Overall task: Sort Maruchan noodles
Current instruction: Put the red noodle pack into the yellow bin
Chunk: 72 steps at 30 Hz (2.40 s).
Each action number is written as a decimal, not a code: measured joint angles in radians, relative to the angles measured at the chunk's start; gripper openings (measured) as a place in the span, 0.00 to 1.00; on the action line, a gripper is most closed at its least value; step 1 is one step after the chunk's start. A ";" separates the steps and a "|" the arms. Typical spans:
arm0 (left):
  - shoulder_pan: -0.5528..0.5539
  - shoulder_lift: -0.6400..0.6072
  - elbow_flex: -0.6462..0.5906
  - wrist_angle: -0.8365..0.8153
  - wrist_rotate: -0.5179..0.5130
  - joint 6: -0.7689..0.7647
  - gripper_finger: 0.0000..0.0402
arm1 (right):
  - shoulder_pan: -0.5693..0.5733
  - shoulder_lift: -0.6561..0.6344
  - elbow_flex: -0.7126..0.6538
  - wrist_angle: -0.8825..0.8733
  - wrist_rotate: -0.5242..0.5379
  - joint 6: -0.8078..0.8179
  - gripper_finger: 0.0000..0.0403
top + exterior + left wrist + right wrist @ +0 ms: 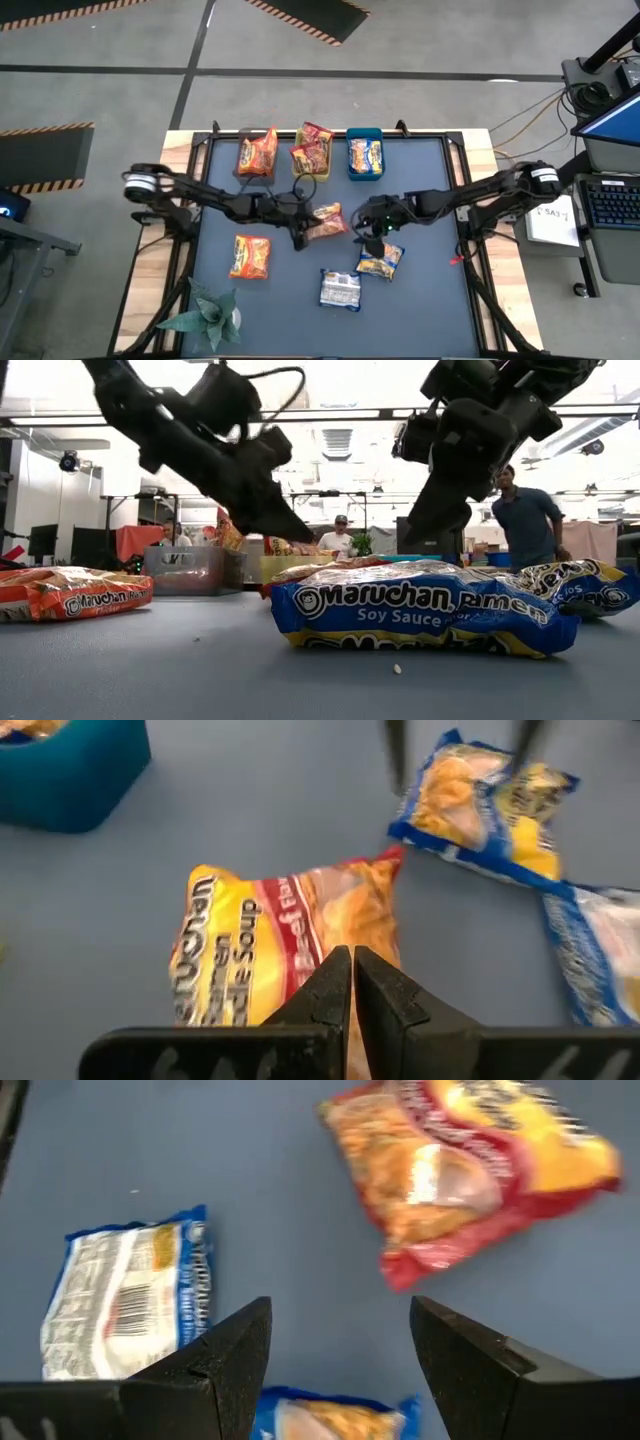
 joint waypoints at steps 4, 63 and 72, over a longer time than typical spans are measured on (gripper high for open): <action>-0.008 -0.065 -0.045 -0.053 0.005 -0.026 0.00 | -0.044 -0.035 0.000 -0.052 -0.001 0.047 0.56; -0.023 -0.007 -0.056 0.061 0.003 -0.106 0.00 | -0.242 0.151 -0.002 0.471 -0.139 0.179 0.35; -0.023 -0.258 -0.056 0.069 -0.001 0.177 0.00 | -0.266 0.043 0.008 0.470 -0.037 0.100 0.35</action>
